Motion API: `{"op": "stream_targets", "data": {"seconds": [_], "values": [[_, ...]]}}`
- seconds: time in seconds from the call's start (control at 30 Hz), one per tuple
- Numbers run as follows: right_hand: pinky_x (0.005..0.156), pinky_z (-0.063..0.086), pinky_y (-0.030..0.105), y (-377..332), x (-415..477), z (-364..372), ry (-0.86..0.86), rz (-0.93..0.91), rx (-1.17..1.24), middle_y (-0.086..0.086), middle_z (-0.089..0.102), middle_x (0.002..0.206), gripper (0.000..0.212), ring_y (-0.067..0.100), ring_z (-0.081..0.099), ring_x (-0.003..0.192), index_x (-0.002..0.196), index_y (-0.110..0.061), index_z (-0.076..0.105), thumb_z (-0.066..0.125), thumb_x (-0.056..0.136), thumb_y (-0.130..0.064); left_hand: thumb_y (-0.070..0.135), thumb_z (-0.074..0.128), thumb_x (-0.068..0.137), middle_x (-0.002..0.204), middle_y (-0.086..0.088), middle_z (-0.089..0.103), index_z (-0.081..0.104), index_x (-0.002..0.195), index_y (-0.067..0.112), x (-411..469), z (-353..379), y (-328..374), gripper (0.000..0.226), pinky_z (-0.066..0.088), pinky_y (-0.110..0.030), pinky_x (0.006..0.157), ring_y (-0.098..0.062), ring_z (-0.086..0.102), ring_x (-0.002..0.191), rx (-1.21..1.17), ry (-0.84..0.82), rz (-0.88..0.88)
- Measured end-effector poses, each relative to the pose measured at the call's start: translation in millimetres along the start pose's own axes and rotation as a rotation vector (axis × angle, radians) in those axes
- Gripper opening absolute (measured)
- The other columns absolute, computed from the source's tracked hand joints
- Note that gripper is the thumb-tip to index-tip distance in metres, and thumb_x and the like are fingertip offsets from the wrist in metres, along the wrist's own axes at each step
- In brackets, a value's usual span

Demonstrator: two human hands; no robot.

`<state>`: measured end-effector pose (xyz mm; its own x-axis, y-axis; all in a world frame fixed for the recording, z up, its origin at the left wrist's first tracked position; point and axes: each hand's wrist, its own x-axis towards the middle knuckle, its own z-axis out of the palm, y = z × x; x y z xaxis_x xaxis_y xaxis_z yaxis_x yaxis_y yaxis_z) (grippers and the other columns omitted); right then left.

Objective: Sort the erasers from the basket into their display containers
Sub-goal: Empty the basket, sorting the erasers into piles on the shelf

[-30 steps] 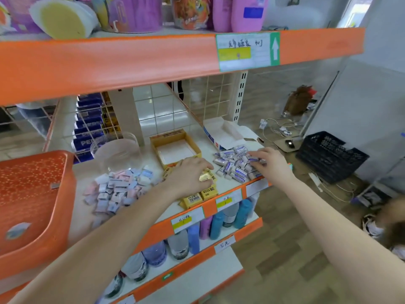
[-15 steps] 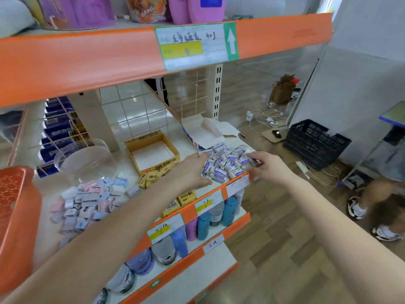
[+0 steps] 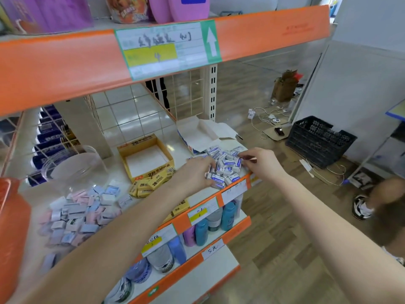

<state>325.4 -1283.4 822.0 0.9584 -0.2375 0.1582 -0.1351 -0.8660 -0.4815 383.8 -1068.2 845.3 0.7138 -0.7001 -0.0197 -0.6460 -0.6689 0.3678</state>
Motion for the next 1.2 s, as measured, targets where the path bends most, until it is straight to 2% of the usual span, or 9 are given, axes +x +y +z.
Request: {"op": "stream_targets", "data": {"seconds": [0.13, 0.27, 0.37, 0.43, 0.77, 0.93, 1.07, 1.13, 1.2], "values": [[0.089, 0.043, 0.021, -4, -6, -8, 0.012, -0.065, 0.077, 0.0, 0.061, 0.118, 0.031, 0.014, 0.056, 0.107, 0.114, -0.019, 0.067, 0.063, 0.084, -0.012, 0.039, 0.071, 0.081, 0.144, 0.001, 0.032, 0.028, 0.142, 0.035, -7, -6, 2, 0.075, 0.039, -0.034, 0.095, -0.019, 0.035, 0.129, 0.049, 0.015, 0.096], [0.088, 0.027, 0.008, -15, -15, 1, -0.15, -0.161, 0.086, 0.0, 0.051, 0.127, 0.051, 0.01, 0.047, 0.115, 0.124, -0.023, 0.06, 0.077, 0.075, -0.029, 0.039, 0.067, 0.084, 0.156, 0.006, 0.015, 0.036, 0.141, 0.036, -7, -3, 3, 0.065, 0.027, -0.039, 0.113, -0.017, 0.016, 0.141, 0.099, -0.086, 0.199], [0.084, 0.027, 0.007, -13, -11, 7, -0.111, -0.149, 0.074, 0.003, 0.05, 0.127, 0.052, 0.008, 0.048, 0.106, 0.124, -0.022, 0.061, 0.078, 0.075, -0.025, 0.034, 0.069, 0.084, 0.151, 0.004, 0.026, 0.049, 0.13, 0.028, -4, 2, 3, 0.05, 0.032, -0.038, 0.11, -0.017, 0.031, 0.136, 0.032, -0.095, 0.199], [0.084, 0.028, 0.007, -11, -9, 7, -0.079, -0.137, 0.058, 0.004, 0.052, 0.126, 0.045, 0.01, 0.05, 0.105, 0.122, -0.023, 0.062, 0.075, 0.079, -0.022, 0.03, 0.069, 0.085, 0.147, 0.004, 0.032, 0.053, 0.126, 0.025, -4, 0, 3, 0.045, 0.033, -0.029, 0.106, -0.014, 0.039, 0.13, 0.015, -0.081, 0.223], [0.091, 0.034, 0.017, -14, -5, 13, 0.019, -0.057, 0.06, 0.003, 0.056, 0.127, 0.048, 0.018, 0.053, 0.113, 0.123, -0.017, 0.061, 0.076, 0.078, -0.023, 0.022, 0.062, 0.09, 0.143, 0.008, 0.038, 0.062, 0.113, 0.023, -11, -7, -10, 0.023, 0.024, -0.014, 0.096, -0.009, 0.038, 0.128, -0.013, -0.087, 0.248], [0.09, 0.037, 0.018, -11, -7, -4, -0.02, -0.049, 0.099, -0.003, 0.053, 0.131, 0.056, 0.012, 0.051, 0.114, 0.129, -0.023, 0.056, 0.076, 0.077, -0.025, 0.021, 0.06, 0.091, 0.145, 0.007, 0.036, 0.059, 0.119, 0.026, -17, -9, -13, 0.028, 0.027, -0.022, 0.104, -0.01, 0.035, 0.131, -0.051, -0.1, 0.229], [0.083, 0.038, 0.019, -5, -6, -21, 0.113, 0.021, 0.159, 0.0, 0.054, 0.125, 0.048, 0.014, 0.053, 0.104, 0.131, -0.022, 0.053, 0.064, 0.086, -0.01, 0.02, 0.058, 0.092, 0.143, 0.007, 0.039, 0.059, 0.121, 0.03, -25, -11, -15, 0.03, 0.032, -0.028, 0.107, -0.01, 0.039, 0.13, -0.087, -0.029, 0.226], [0.09, 0.035, 0.02, -2, 4, -24, 0.087, 0.067, 0.118, 0.003, 0.049, 0.134, 0.054, 0.019, 0.05, 0.118, 0.136, -0.02, 0.048, 0.059, 0.086, -0.003, 0.021, 0.057, 0.093, 0.142, 0.008, 0.04, 0.059, 0.12, 0.03, -29, -12, -14, 0.029, 0.033, -0.029, 0.107, -0.01, 0.04, 0.129, -0.098, 0.005, 0.227], [0.1, 0.03, 0.023, -3, 16, -23, -0.097, 0.086, 0.04, 0.002, 0.036, 0.147, 0.065, 0.02, 0.039, 0.132, 0.143, -0.021, 0.038, 0.06, 0.085, -0.004, 0.022, 0.056, 0.093, 0.142, 0.01, 0.04, 0.058, 0.119, 0.031, -35, -13, -14, 0.027, 0.035, -0.029, 0.106, -0.009, 0.04, 0.128, -0.103, 0.035, 0.231]]}}
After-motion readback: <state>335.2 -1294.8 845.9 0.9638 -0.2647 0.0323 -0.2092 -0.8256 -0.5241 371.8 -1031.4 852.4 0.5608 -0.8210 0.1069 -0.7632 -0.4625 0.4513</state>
